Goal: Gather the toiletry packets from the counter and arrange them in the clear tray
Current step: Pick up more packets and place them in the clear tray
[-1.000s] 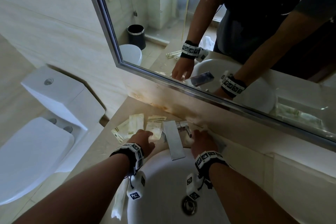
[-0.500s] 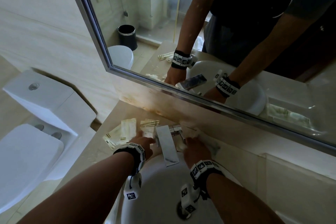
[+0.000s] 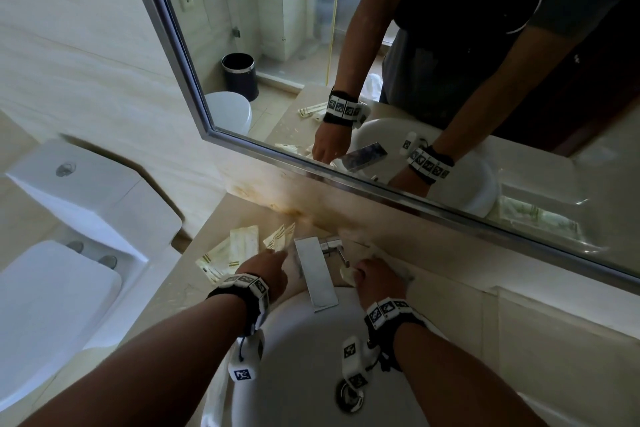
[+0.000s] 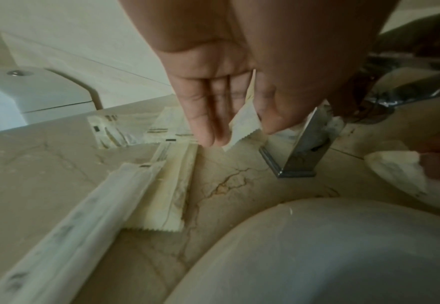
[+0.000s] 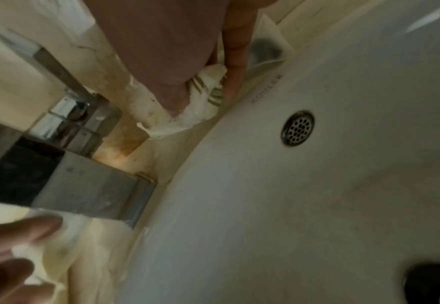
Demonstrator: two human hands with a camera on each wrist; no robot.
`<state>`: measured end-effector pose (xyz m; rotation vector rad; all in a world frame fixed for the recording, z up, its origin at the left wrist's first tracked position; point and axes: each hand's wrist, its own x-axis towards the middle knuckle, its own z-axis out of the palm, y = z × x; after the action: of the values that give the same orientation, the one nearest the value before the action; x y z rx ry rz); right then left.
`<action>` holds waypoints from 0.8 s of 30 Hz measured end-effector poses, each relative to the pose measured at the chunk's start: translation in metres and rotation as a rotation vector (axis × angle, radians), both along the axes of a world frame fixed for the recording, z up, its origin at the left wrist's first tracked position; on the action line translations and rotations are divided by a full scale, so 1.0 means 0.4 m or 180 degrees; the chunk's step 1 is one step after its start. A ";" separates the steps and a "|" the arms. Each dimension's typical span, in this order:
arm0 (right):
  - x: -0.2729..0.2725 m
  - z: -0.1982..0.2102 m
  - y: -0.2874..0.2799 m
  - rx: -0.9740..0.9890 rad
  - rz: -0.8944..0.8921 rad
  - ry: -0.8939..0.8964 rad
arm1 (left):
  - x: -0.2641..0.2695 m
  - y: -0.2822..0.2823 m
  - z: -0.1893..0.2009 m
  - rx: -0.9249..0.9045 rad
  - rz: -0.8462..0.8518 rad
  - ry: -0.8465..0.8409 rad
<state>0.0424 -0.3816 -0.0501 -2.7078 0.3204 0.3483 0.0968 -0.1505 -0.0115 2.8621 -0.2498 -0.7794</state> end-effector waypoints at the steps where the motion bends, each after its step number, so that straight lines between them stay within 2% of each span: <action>1: 0.002 0.007 -0.002 0.0045 -0.0047 -0.0028 | -0.003 0.006 0.005 -0.0018 0.0042 -0.0064; 6: -0.018 0.035 -0.008 0.0237 -0.0190 -0.0064 | -0.031 0.042 0.028 -0.0151 0.0228 -0.0212; 15: -0.105 0.079 -0.001 0.0157 -0.0100 -0.0174 | -0.121 0.062 0.067 -0.0281 0.0482 -0.0206; 19: -0.166 0.096 -0.008 0.0167 -0.0082 -0.0130 | -0.179 0.079 0.075 -0.0451 0.0698 -0.0105; 24: -0.244 0.123 -0.018 0.0184 -0.0024 -0.0038 | -0.275 0.092 0.094 -0.0464 0.0675 0.0053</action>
<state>-0.0551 -0.3886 -0.0008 -2.6504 0.3124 0.3339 -0.0130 -0.1138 0.0259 2.6880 0.0004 -0.7121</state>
